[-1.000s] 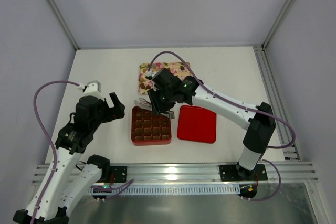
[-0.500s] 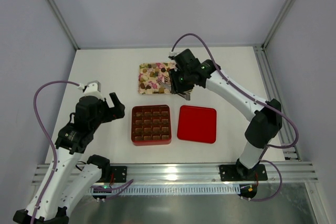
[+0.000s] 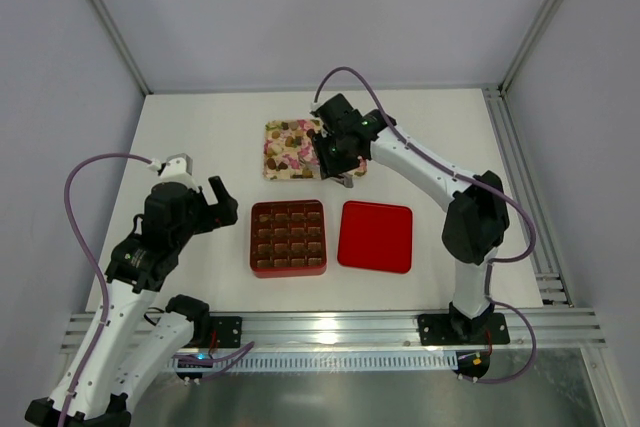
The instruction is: Pack the chocolate
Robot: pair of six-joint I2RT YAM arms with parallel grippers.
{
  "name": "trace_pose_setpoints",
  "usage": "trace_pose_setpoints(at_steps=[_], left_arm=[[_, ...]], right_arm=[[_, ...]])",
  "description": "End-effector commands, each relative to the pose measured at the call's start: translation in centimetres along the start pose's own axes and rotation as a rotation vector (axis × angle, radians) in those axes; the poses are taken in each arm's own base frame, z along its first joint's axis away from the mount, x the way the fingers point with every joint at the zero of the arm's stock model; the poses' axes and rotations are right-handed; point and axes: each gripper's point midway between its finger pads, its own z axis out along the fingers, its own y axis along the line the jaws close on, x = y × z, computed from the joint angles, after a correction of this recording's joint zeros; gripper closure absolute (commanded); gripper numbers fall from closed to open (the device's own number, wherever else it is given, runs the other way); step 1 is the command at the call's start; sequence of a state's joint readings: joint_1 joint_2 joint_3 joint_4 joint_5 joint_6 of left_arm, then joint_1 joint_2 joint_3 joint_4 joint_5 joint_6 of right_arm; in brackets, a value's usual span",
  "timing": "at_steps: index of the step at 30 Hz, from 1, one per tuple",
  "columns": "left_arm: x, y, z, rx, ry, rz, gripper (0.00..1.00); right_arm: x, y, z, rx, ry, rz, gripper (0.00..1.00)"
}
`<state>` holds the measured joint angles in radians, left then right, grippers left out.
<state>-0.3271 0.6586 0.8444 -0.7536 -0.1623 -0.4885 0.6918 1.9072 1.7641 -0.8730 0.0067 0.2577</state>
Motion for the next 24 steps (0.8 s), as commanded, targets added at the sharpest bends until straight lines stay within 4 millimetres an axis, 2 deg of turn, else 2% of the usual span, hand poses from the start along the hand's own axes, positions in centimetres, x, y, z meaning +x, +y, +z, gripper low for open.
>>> trace_pose_setpoints(at_steps=[1, 10, 24], left_arm=[[-0.5, 0.1, 0.1, -0.009, -0.021, 0.002, 0.0], [-0.6, 0.1, 0.0, -0.007, -0.027, 0.001, 0.0], [-0.5, 0.1, 0.1, -0.006, -0.021, 0.001, 0.0]], right_arm=[[-1.9, -0.2, -1.0, 0.023, -0.056, -0.02, 0.53], [-1.0, 0.0, 0.6, 0.014, -0.014, -0.024, 0.53], [-2.1, 0.7, -0.9, -0.015, -0.063, -0.011, 0.53]])
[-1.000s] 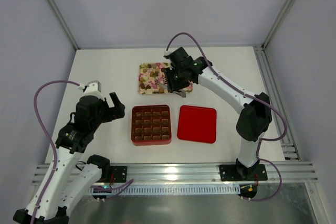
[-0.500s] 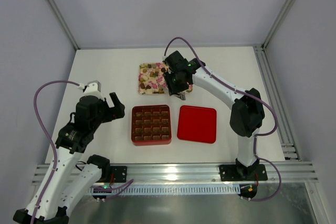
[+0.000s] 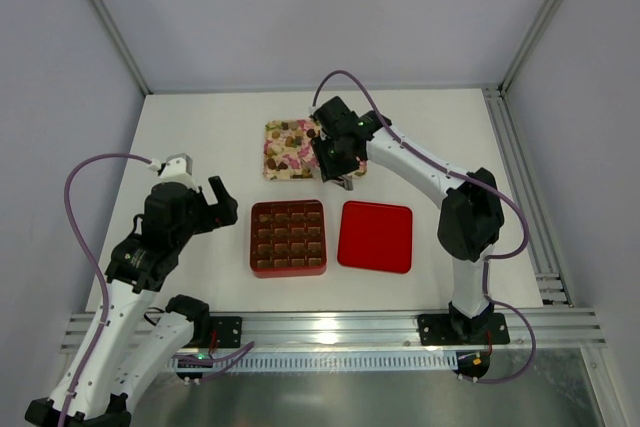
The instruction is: Pack the chocolate
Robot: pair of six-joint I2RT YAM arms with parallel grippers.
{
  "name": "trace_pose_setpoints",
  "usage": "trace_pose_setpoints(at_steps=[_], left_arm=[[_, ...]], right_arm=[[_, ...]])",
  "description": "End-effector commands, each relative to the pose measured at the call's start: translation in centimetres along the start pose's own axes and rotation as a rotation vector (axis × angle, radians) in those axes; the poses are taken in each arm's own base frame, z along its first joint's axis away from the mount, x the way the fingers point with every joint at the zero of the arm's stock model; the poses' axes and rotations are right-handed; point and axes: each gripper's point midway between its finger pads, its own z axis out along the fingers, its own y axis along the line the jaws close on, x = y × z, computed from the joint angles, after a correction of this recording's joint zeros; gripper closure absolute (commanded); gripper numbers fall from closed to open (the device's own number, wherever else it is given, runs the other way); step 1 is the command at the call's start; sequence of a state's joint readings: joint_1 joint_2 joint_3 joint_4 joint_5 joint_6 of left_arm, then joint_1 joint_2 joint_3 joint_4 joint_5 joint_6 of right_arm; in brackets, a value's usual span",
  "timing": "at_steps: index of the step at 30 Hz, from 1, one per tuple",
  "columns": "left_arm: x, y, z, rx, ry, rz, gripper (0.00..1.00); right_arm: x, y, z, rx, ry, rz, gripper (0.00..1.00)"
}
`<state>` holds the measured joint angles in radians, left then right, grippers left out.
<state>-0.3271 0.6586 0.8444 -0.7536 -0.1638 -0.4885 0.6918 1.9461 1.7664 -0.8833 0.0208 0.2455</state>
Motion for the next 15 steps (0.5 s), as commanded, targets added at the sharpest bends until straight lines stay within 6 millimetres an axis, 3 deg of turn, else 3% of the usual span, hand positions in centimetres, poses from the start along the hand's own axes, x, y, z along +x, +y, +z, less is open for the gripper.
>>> trace_pose_setpoints(at_steps=[1, 15], left_arm=[[-0.47, 0.05, 0.09, -0.004, -0.02, -0.001, 0.0], [-0.51, 0.01, 0.06, -0.002, -0.021, 0.001, 0.0]], right_arm=[[-2.85, 1.13, -2.46, -0.04, -0.103, 0.001, 0.53], [-2.28, 1.74, -1.77, -0.043, -0.084, -0.009, 0.53]])
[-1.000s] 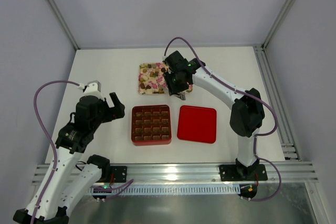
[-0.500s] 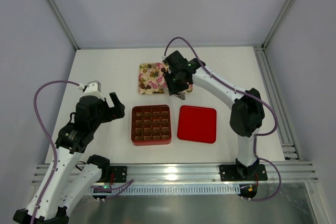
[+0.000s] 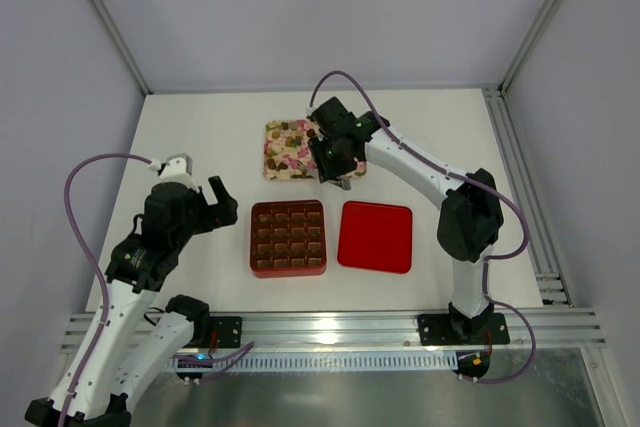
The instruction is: Pack the chocolate
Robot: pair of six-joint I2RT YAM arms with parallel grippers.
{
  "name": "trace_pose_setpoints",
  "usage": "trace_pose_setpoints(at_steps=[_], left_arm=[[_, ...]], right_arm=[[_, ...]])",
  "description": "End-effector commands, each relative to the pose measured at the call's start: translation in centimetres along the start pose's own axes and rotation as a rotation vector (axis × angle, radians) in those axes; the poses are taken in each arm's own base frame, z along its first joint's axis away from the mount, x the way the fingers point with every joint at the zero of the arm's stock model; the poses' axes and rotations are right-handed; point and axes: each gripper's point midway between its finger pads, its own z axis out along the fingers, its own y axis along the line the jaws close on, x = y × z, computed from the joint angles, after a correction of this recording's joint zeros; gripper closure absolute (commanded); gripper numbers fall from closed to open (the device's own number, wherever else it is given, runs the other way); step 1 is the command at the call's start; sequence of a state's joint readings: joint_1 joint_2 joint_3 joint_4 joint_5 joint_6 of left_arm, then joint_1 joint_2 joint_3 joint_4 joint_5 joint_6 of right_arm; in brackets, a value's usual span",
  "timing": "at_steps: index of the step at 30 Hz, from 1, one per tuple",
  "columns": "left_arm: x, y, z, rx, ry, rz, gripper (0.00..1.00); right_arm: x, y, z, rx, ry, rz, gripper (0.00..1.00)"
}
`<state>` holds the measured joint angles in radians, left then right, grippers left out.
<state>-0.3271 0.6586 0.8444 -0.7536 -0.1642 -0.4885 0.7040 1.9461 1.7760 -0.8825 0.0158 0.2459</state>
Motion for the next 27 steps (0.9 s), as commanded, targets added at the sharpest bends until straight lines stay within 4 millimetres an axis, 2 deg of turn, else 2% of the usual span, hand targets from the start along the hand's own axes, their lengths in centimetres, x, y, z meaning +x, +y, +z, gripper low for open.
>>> trace_pose_setpoints(at_steps=[1, 24, 27], left_arm=[[-0.5, 0.0, 0.1, -0.003, -0.021, 0.0, 0.0], [-0.5, 0.0, 0.1, -0.001, -0.019, 0.001, 0.0], [-0.5, 0.0, 0.1, -0.002, -0.021, 0.001, 0.0]], right_arm=[[-2.0, 1.1, -1.5, -0.029, -0.074, -0.001, 0.53], [-0.5, 0.7, 0.6, -0.011, -0.006, -0.016, 0.55], [-0.5, 0.7, 0.6, -0.01, -0.004, -0.016, 0.63]])
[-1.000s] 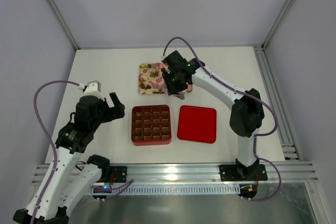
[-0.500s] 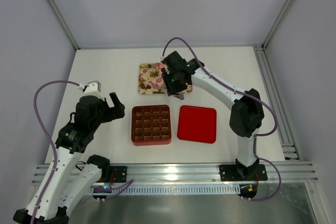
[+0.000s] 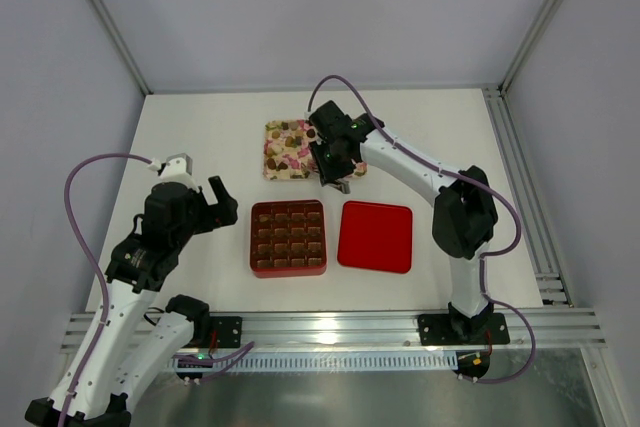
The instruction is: Pack the chocolate
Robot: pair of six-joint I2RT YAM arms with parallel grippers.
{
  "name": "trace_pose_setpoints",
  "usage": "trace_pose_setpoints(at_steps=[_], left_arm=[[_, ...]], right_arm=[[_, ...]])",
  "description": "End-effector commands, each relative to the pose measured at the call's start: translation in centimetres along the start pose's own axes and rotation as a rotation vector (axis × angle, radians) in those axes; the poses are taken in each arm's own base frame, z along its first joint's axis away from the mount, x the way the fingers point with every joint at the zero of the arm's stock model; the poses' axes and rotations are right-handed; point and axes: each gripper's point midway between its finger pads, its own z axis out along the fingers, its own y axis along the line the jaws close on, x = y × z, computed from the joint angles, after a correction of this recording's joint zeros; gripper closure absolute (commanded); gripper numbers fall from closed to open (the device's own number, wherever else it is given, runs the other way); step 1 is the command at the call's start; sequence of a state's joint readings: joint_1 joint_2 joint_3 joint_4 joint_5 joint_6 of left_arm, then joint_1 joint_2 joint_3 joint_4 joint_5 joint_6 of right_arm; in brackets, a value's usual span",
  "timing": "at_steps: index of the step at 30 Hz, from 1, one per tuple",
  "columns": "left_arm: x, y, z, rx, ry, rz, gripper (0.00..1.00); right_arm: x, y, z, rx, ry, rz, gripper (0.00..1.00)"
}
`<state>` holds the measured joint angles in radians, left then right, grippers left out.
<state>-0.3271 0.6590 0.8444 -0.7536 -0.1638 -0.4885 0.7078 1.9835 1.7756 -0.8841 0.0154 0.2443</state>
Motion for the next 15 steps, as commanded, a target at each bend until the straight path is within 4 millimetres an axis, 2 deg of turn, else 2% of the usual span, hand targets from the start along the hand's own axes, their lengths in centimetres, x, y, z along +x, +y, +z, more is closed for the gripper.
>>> trace_pose_setpoints(at_steps=[1, 6, 15], left_arm=[[-0.5, 0.1, 0.1, -0.005, -0.019, 0.001, 0.0], [-0.5, 0.0, 0.1, -0.004, -0.021, 0.001, 0.0], [-0.5, 0.0, 0.1, -0.004, -0.021, 0.001, 0.0]], right_arm=[[-1.3, 0.7, -0.9, -0.019, -0.044, -0.012, 0.65], [-2.0, 0.5, -1.9, -0.008, -0.071, -0.014, 0.66], [-4.3, -0.3, -5.1, 0.004, -0.159, 0.008, 0.69]])
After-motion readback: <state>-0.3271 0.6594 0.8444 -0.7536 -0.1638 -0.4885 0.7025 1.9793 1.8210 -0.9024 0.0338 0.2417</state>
